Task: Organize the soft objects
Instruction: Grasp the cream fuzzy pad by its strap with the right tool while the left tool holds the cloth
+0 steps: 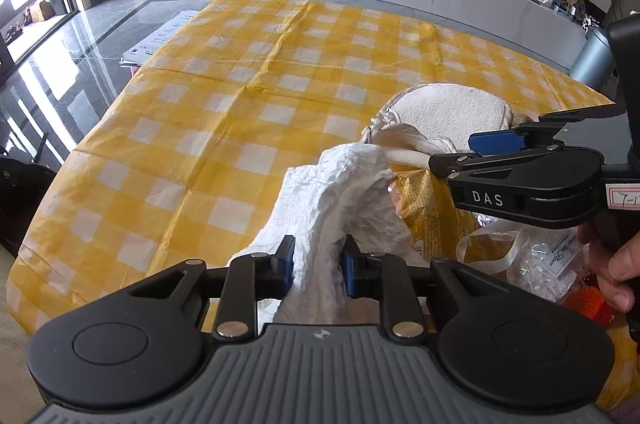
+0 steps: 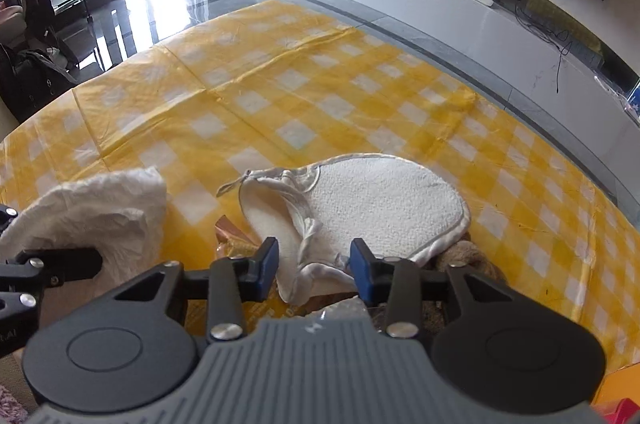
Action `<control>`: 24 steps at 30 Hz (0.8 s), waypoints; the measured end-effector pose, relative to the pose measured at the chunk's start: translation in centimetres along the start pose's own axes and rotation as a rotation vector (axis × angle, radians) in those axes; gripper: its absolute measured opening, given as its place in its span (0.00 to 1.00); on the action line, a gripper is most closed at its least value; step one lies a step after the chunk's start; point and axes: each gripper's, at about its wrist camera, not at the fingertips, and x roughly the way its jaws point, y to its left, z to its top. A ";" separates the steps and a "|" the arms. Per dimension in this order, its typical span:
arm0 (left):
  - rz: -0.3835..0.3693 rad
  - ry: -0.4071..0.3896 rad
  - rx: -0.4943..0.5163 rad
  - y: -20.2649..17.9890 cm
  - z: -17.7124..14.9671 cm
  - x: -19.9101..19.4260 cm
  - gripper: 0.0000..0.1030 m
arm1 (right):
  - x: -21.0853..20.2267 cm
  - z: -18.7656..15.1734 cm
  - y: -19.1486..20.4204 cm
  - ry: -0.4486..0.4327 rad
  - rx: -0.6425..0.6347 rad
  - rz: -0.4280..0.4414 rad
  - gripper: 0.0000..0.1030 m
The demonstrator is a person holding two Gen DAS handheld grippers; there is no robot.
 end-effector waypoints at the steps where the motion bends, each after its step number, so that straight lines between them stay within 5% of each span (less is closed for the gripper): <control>1: 0.006 0.009 0.005 0.1 -0.1 0.3 0.33 | 0.2 0.0 -0.1 0.005 0.006 0.009 0.40; 5: 0.010 0.041 0.003 0.2 -0.6 1.1 0.41 | 0.8 -0.1 -0.2 0.019 0.011 0.018 0.23; 7: 0.004 0.048 0.012 0.1 -0.8 1.1 0.33 | 0.8 0.0 -0.1 0.014 0.003 0.024 0.02; 11: 0.001 0.016 0.014 0.2 -0.6 0.3 0.15 | -0.2 0.5 0.2 -0.032 -0.015 0.009 0.01; 24: -0.003 -0.172 0.005 -1.3 1.4 -8.4 0.11 | -10.2 2.5 -0.3 -0.233 -0.007 -0.050 0.00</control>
